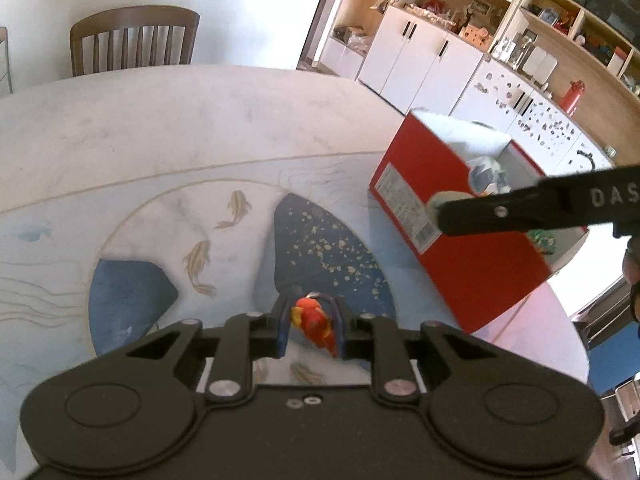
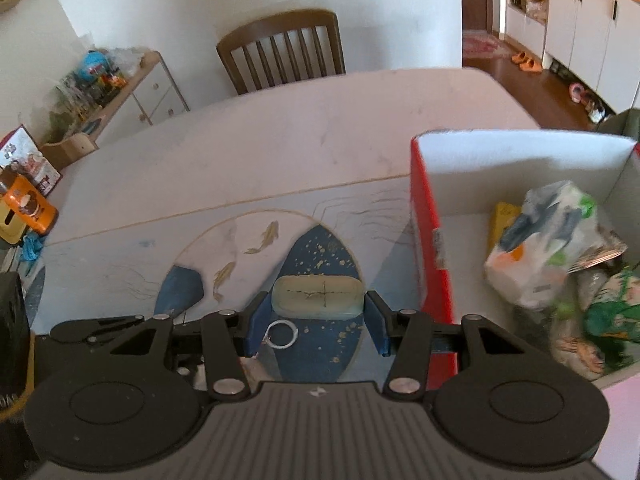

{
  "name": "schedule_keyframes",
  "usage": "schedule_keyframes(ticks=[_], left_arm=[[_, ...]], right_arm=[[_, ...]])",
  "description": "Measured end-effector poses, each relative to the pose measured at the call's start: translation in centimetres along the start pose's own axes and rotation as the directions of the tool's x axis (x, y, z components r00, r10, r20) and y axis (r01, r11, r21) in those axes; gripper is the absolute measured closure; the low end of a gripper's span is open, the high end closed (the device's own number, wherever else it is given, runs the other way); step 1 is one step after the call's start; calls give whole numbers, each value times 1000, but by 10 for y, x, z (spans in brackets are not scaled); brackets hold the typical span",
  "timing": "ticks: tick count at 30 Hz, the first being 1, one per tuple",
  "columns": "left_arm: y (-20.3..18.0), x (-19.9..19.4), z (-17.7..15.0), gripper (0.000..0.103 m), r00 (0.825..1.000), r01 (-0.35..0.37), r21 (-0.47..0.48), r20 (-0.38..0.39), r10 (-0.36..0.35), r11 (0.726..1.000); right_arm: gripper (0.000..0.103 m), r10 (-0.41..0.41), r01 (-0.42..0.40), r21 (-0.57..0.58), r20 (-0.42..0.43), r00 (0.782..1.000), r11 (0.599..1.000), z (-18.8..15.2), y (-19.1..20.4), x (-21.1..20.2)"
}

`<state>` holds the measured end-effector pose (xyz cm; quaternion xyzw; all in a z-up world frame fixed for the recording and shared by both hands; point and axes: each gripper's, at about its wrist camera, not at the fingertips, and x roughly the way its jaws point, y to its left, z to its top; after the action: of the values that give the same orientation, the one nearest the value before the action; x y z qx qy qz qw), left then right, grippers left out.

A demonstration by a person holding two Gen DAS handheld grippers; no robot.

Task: Organize objects
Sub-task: 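Grasp the orange keychain figure with the left gripper while the right grasps the white soap bar, then carry the orange figure and soap bar into the cardboard box with both tools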

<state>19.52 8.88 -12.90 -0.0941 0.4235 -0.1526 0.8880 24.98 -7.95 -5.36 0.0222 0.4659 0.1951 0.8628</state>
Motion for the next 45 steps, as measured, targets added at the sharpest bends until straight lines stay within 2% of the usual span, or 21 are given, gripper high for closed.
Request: schedule_keyframes(ticks=[10,22,27,35,40,45], left_arm=[[-13,-33,15,84,999,33,-9,35,-32,999],[-54,-45,41,84,996,40,43,73,-43,998],[-82,-42,59,84,994,59,75,93,-66,995],[-137,-28,84,84,986,113,140,104,-128,984],[-172,-11,90,84,981,154,174,91,-172,973],[-201,12,93,84,980,177,194,56,-191,965]], right_arm=[[53,-44,45,-7,69,997,999,-3,-41,-55],[53,-145,145,2,62,988,989,-14,-117,-69],[53,-192,191,21,64,979,981,-10,-154,-68],[53,-217,215,27,77,973,976,-3,-200,-67],[53,-190,188,31,75,979,982,3,-221,-66],[53,-158,160,-23,57,986,987,4,-230,-60]])
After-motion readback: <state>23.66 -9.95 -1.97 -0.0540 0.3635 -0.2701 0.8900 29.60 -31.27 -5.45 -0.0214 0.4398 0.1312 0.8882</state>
